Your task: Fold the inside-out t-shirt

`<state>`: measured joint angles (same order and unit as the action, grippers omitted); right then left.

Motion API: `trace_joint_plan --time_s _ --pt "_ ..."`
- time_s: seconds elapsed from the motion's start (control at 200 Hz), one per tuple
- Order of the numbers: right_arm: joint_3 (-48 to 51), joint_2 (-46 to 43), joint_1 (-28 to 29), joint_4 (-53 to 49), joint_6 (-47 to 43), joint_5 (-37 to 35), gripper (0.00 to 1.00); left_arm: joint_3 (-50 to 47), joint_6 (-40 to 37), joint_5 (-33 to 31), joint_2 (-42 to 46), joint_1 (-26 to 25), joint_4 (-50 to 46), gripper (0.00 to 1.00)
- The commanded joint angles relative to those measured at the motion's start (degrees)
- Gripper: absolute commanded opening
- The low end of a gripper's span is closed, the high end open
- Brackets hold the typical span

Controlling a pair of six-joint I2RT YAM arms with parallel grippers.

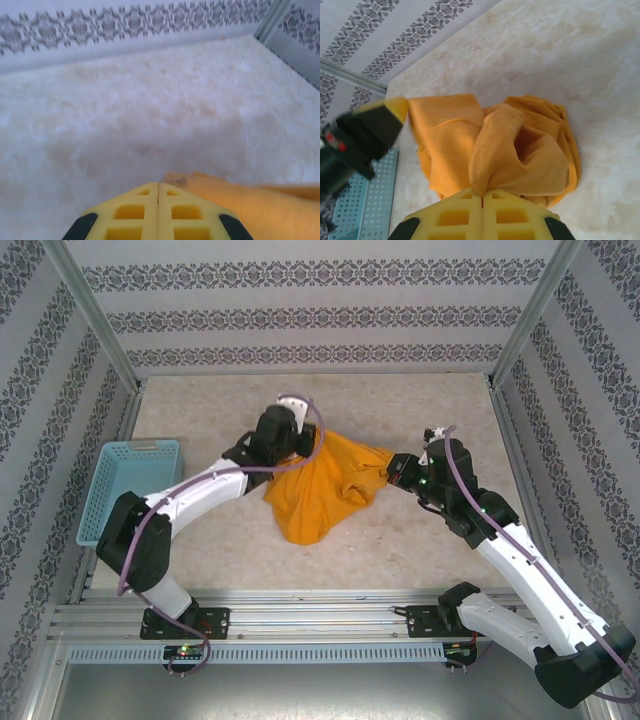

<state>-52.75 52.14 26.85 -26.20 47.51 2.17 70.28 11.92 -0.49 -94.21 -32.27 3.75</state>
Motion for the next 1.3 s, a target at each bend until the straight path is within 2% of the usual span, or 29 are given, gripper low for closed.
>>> trace_joint_plan --time_s 0.0,0.07,0.145,0.205,0.25,0.31,0.36,0.535,0.649,0.794,0.884,1.084,1.204,1.294 --pt "-2.09 0.67 0.75 2.83 1.03 0.75 0.0 2.89 -1.69 1.72 -2.64 0.73 -9.76 0.09" --pt "-1.3 0.94 0.75 3.1 1.97 0.1 0.0 1.44 -0.12 0.44 -1.22 -0.7 -11.2 0.16" --pt "0.22 1.36 0.75 4.54 3.48 0.53 0.0 -2.15 0.16 -2.28 2.34 -5.1 -11.64 0.24" --pt "1.42 1.85 0.88 6.34 4.5 1.6 0.0 -6.66 -0.22 -4.89 5.88 -10.5 -9.82 0.35" --pt "1.93 2.24 1.09 7.52 4.94 2.03 0.0 -10.47 0.38 -6.92 8.55 -14.45 -7.07 0.46" --pt "2.04 2.6 1.89 8.4 5.0 1.83 0.0 -15.85 2.26 -6.29 11.35 -18.53 -1.15 0.62" --pt "1.79 2.79 2.69 8.63 4.95 1.01 0.0 -19.29 3.94 -6.03 12.27 -20.87 4.05 0.7" --pt "1.64 2.7 6.71 9.04 6.59 -2.99 0.0 -24.28 9.68 -6.69 9.68 -21.69 19.49 0.89" --pt "2.77 2.46 9.34 10.09 8.36 -4.91 0.0 -22.87 12.16 -5.94 6.04 -21.6 24.81 0.92" --pt "5.25 1.37 11.62 11.68 10.86 -7.45 0.0 -22.44 16.75 -4.3 3.2 -19.94 30.35 0.88" --pt "7.07 0.29 11.99 13.08 11.83 -7.88 0.0 -20.85 18.48 -2.03 1.32 -18.58 29.46 0.68" --pt "6.45 -1.5 11.83 10.84 10.93 -10.55 0.0 -20.35 16.33 -0.93 -0.3 -18.53 26.9 0.29" --pt "5.4 -2.04 11.71 10.24 10.03 -11.35 0.0 -21.21 15.98 0.47 -1.56 -18.53 26.66 0.17" --pt "4.78 -2.04 11.63 9.59 9.85 -11.88 0.0 -22.64 16.13 0.78 -2.15 -18.53 27.32 0.12"
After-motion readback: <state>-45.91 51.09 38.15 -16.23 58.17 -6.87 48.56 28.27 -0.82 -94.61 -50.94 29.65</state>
